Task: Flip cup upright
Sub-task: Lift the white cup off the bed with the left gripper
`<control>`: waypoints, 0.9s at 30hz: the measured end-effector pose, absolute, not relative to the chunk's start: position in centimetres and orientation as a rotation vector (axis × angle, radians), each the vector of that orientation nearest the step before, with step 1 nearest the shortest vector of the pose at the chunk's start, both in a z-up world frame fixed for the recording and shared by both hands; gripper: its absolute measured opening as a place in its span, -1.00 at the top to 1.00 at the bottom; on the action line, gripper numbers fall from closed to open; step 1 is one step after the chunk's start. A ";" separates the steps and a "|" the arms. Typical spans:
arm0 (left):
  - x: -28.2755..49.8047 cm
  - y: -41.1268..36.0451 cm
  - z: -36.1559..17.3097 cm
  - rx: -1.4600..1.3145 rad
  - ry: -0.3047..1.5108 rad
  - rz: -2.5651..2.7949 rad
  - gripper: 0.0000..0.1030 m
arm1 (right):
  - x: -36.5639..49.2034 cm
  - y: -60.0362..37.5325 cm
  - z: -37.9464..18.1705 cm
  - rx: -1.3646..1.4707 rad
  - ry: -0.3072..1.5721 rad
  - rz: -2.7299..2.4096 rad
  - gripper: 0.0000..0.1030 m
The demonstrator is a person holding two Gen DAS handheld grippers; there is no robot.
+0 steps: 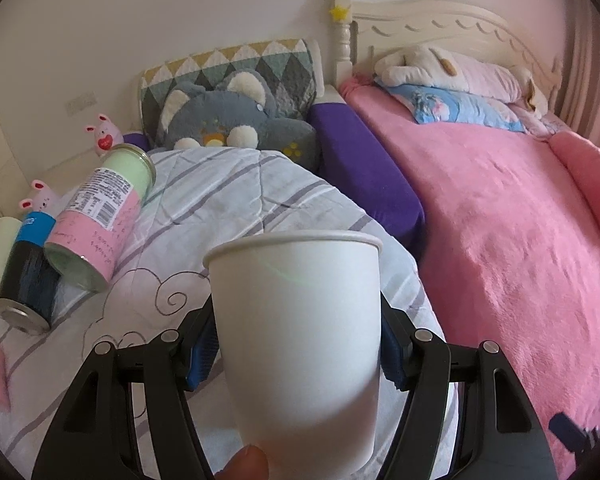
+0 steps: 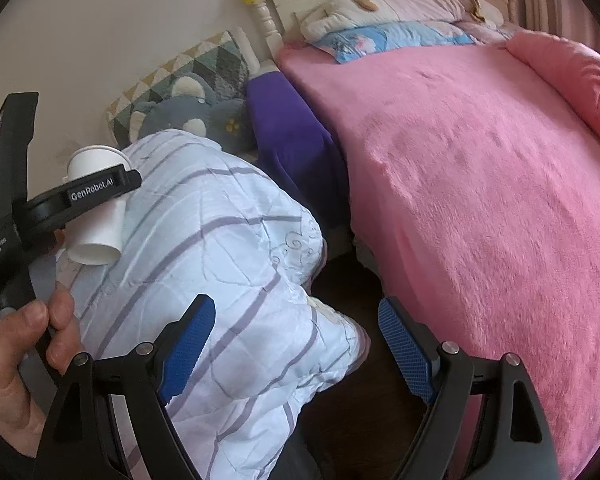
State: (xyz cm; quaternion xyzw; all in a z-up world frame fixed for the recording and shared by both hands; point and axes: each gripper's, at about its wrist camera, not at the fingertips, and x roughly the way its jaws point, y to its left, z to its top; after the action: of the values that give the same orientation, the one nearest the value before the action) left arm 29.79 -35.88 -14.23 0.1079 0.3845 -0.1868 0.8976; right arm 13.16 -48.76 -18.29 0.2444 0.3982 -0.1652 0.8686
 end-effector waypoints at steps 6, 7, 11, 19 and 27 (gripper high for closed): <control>29.5 -35.1 -14.1 0.228 0.796 -0.375 -0.30 | 14.4 -48.2 -17.1 0.485 0.796 -0.308 -0.65; 29.4 -35.0 -14.1 0.226 0.796 -0.372 -0.30 | 14.8 -48.2 -17.0 0.477 0.790 -0.300 -0.65; 29.4 -34.6 -14.1 0.236 0.789 -0.355 -0.30 | 16.6 -48.4 -16.9 0.455 0.773 -0.281 -0.65; 30.3 -35.0 -14.1 0.242 0.800 -0.335 -0.30 | 19.9 -49.7 -17.4 0.445 0.769 -0.243 -0.65; 31.7 -36.3 -13.4 0.247 0.743 -0.317 -0.33 | 22.7 -50.9 -16.8 0.448 0.747 -0.197 -0.65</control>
State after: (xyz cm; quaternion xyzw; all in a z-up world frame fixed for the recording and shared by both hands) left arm 31.71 -36.35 -13.40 0.1198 0.3607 -0.1538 0.9121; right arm 22.72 -50.89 -16.83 0.2167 0.3612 -0.0954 0.9019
